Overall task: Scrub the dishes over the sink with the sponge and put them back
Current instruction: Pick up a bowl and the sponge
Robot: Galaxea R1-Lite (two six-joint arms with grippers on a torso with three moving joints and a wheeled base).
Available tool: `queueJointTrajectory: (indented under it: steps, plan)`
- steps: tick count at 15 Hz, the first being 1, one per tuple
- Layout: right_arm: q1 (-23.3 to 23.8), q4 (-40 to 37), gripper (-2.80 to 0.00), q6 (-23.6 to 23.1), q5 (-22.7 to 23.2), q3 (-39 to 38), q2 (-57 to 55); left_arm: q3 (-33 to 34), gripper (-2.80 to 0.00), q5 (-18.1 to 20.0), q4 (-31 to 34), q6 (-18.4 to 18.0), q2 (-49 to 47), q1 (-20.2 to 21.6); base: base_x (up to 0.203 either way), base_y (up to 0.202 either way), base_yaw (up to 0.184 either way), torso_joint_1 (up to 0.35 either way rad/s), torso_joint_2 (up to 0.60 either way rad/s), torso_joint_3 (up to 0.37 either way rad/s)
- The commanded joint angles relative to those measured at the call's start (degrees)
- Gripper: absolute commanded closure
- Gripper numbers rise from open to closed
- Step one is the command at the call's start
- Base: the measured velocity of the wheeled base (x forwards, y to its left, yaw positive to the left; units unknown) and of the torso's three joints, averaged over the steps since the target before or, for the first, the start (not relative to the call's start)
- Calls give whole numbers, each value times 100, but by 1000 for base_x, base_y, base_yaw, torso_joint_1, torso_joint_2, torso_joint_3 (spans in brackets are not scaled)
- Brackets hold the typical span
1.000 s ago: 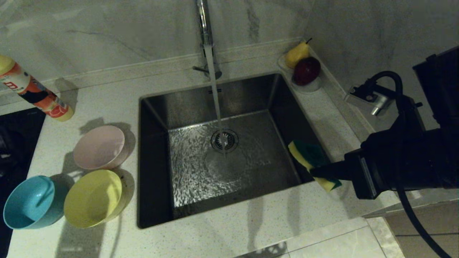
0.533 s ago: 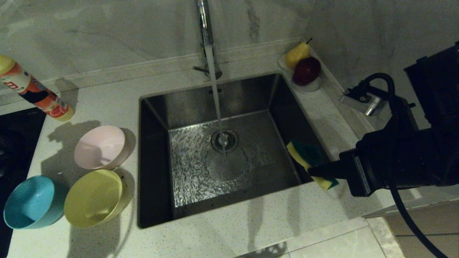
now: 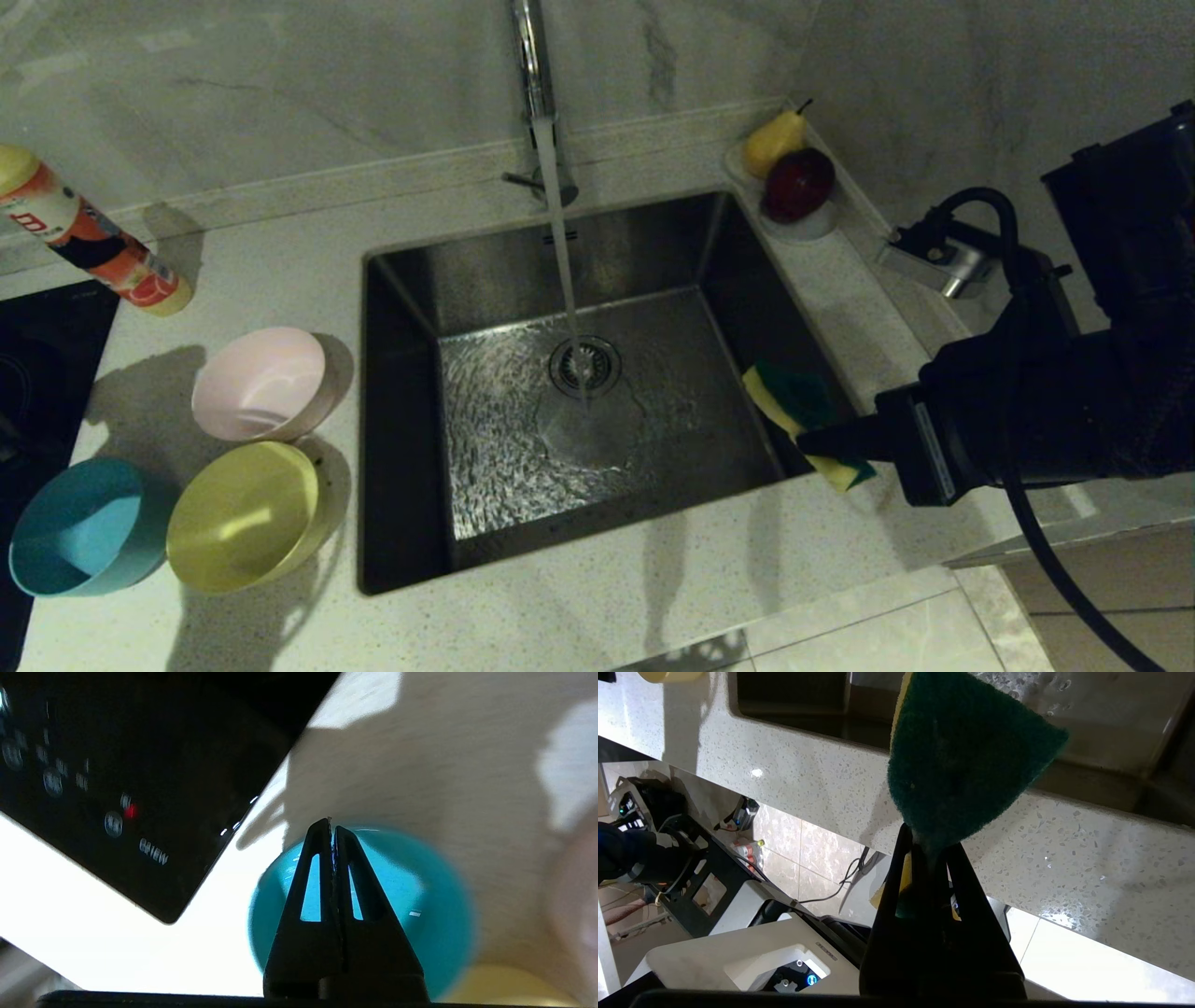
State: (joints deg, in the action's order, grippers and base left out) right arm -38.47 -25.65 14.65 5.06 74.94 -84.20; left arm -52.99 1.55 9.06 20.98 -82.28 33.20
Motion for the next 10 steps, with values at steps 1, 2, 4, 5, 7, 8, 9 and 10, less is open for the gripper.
queueJointTrajectory:
  steps: [1,2,4,5,7,8,9,10]
  plan:
    - [-2,-19,0,11,4,-5,-61,111,0,6,-21,216,-202,152,0,0,0,0,0,0]
    - [-2,-19,0,11,4,-5,-70,93,0,88,-27,257,-189,199,0,0,0,0,0,0]
    - [-2,-19,0,11,13,-5,-70,60,0,517,-51,284,-44,259,0,0,0,0,0,0]
    - [-2,-19,0,11,13,-5,-70,23,0,703,-56,299,-2,297,0,0,0,0,0,0]
    - [-2,-19,0,11,4,4,-114,4,-280,741,-53,312,-4,307,0,0,0,0,0,0]
    - [-2,-19,0,11,4,4,-114,-1,-280,752,-53,318,10,319,0,0,0,0,0,0]
    - [-2,-10,0,11,4,4,-123,8,-280,750,-8,318,28,327,0,0,0,0,0,0]
    - [-2,-10,0,11,4,12,-124,34,-280,744,14,286,0,336,0,0,0,0,0,0]
